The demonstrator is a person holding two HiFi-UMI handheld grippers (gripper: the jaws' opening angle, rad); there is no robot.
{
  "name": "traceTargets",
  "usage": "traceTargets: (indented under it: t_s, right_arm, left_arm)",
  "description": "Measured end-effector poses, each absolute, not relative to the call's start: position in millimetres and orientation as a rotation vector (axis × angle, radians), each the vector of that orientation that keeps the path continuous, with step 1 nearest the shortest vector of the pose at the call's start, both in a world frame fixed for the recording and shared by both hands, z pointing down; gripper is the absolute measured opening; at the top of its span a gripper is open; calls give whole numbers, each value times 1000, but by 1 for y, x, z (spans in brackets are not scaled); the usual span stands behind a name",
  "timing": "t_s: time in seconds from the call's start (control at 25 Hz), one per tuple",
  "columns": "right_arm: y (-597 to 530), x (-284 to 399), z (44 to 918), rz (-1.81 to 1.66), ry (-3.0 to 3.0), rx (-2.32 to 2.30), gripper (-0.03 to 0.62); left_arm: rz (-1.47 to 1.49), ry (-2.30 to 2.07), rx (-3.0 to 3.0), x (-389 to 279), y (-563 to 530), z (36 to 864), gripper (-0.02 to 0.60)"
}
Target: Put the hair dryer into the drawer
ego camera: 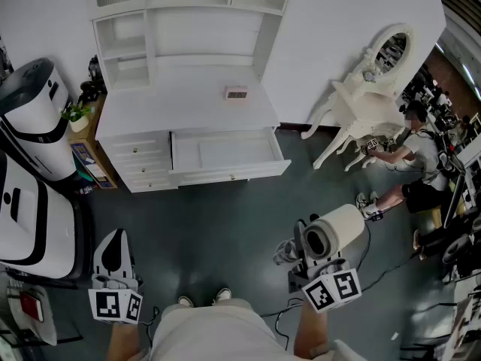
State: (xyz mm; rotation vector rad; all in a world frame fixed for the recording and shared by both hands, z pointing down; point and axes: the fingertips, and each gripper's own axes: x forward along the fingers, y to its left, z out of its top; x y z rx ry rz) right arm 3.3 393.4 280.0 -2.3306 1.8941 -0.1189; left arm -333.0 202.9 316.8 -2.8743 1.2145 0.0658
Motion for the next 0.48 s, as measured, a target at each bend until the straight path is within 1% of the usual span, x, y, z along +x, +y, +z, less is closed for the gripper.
traceTargets:
  t_s: [0.48]
  right_arm:
    - [404,8,279,-104,1901,-2326,169]
  left_arm:
    - [76,1229,-2868,-328,216,317,15]
